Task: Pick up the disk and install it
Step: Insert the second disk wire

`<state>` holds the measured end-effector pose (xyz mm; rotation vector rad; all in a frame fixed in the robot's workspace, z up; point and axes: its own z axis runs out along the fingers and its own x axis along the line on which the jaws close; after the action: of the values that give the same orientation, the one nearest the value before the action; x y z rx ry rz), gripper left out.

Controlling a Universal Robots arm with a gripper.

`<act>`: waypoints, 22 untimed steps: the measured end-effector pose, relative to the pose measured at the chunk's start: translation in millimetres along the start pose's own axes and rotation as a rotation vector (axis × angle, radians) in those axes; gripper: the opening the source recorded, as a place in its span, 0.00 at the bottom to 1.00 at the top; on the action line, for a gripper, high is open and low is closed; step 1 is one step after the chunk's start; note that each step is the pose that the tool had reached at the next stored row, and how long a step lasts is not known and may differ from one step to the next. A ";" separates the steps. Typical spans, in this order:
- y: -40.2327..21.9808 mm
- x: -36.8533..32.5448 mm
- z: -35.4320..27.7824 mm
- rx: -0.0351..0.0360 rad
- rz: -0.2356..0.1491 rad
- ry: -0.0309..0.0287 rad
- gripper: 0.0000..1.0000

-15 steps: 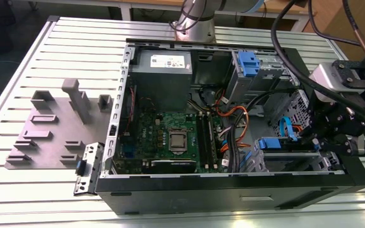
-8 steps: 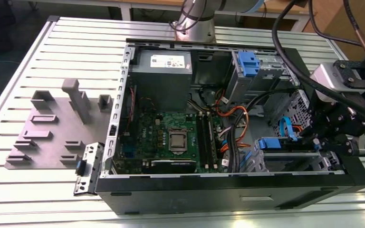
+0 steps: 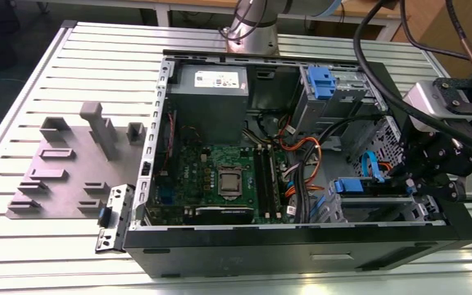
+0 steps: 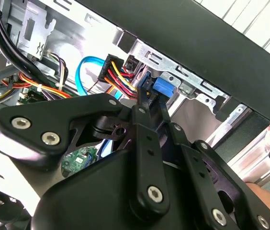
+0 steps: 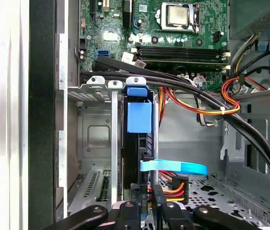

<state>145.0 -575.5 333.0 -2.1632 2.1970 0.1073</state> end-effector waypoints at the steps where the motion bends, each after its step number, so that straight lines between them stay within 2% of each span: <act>1: -0.1 0.0 0.0 0.0000 0.000 0.0000 0.24; 13: -0.9 0.0 0.0 0.0000 0.000 0.0000 0.24; 14: -0.9 0.0 -0.1 0.0000 0.000 0.0002 0.23; 15: -0.9 0.0 -0.1 0.0000 0.000 0.0002 0.17; 22: -1.0 0.0 0.0 0.0000 0.000 0.0000 0.16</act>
<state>146.0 -575.5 333.0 -2.1633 2.1970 0.1073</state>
